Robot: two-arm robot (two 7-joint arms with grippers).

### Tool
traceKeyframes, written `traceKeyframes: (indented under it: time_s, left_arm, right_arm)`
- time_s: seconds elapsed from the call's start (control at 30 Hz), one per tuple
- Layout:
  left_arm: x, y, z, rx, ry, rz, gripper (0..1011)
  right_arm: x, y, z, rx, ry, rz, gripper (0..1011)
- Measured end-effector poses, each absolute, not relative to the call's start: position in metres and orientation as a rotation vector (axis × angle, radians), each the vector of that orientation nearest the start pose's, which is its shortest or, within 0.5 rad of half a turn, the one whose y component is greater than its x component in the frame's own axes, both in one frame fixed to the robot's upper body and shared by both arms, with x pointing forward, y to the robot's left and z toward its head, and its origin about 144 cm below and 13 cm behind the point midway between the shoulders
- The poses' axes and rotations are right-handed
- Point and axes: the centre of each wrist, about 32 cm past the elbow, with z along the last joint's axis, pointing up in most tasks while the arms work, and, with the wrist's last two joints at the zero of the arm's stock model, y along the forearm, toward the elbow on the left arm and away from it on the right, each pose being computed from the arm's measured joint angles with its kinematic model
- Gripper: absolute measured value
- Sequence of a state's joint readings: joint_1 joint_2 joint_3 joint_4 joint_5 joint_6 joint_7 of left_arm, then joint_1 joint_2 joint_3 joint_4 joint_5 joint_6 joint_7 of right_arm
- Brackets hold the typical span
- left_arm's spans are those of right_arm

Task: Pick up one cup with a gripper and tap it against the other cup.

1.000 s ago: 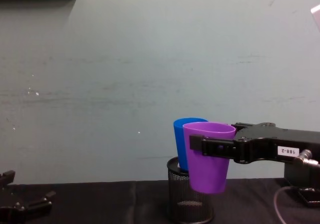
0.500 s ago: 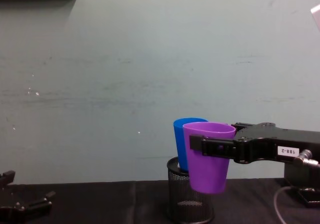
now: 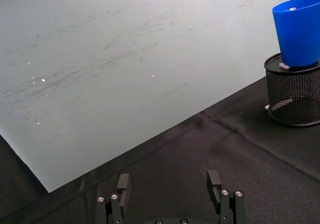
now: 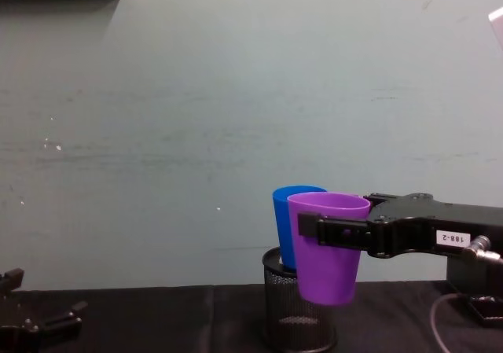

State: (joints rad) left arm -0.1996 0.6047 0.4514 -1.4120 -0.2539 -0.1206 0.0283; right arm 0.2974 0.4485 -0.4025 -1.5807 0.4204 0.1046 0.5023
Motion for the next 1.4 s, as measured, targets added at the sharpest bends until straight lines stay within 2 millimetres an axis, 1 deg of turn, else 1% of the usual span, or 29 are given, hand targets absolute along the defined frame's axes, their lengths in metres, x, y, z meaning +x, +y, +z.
traceKeyframes:
  time_s: [0.2, 0.27, 0.67, 0.9, 1.07, 1.4]
  left_arm:
    - [0.489, 0.31, 1.14, 0.304, -0.285, 1.248, 1000]
    - [0.489, 0.31, 1.14, 0.304, -0.285, 1.248, 1000]
    - [0.489, 0.31, 1.14, 0.304, -0.285, 1.248, 1000]
    - [0.489, 0.31, 1.14, 0.304, -0.285, 1.248, 1000]
    - [0.489, 0.31, 1.14, 0.304, -0.285, 1.248, 1000]
    - [0.489, 0.31, 1.14, 0.304, -0.285, 1.248, 1000]
  right_arm:
    - [0.515, -0.239, 1.22, -0.07, -0.076, -0.71, 734]
    - [0.518, -0.239, 1.219, -0.065, -0.066, -0.711, 735]
    - [0.539, -0.233, 1.221, -0.053, -0.025, -0.729, 734]
    - [0.553, -0.23, 1.226, -0.072, -0.036, -0.742, 734]
    - [0.565, -0.222, 1.225, -0.104, -0.056, -0.761, 734]
    - [0.578, -0.215, 1.228, -0.094, -0.07, -0.792, 734]
